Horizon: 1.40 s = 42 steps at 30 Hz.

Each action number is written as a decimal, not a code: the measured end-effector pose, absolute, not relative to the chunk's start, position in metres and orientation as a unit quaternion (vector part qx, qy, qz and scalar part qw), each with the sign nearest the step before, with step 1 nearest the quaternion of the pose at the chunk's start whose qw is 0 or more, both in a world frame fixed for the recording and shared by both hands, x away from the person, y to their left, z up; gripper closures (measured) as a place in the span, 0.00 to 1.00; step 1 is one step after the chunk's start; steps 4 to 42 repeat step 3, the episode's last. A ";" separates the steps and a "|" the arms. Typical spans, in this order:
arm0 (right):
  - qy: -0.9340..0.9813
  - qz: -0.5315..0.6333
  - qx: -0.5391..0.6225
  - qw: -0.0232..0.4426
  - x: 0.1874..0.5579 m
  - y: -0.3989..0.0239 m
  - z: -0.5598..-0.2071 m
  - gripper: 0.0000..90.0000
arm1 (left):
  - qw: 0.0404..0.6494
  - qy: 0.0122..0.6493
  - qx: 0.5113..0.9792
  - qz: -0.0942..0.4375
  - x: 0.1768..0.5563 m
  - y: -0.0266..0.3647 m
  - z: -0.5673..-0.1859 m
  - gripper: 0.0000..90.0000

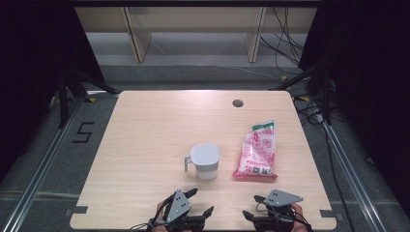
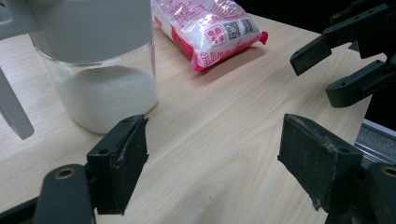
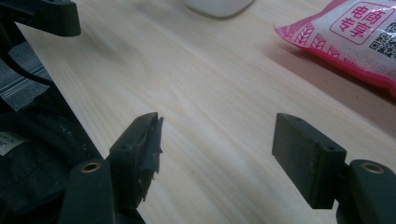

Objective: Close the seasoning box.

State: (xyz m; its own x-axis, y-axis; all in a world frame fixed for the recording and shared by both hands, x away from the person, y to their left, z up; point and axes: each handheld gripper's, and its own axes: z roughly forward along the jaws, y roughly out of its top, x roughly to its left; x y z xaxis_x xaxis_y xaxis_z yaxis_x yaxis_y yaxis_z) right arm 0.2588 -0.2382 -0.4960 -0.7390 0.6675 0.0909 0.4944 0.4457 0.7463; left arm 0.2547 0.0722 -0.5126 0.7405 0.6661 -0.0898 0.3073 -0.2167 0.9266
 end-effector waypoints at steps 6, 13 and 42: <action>0.841 0.396 0.356 0.100 0.257 -0.237 -0.495 0.37 | 0.532 0.321 0.765 0.169 0.255 0.075 -0.513 0.25; 0.841 0.396 0.356 0.100 0.257 -0.237 -0.495 0.37 | 0.532 0.321 0.765 0.169 0.255 0.075 -0.513 0.25; 0.841 0.396 0.356 0.100 0.257 -0.237 -0.495 0.37 | 0.532 0.321 0.765 0.169 0.255 0.075 -0.513 0.25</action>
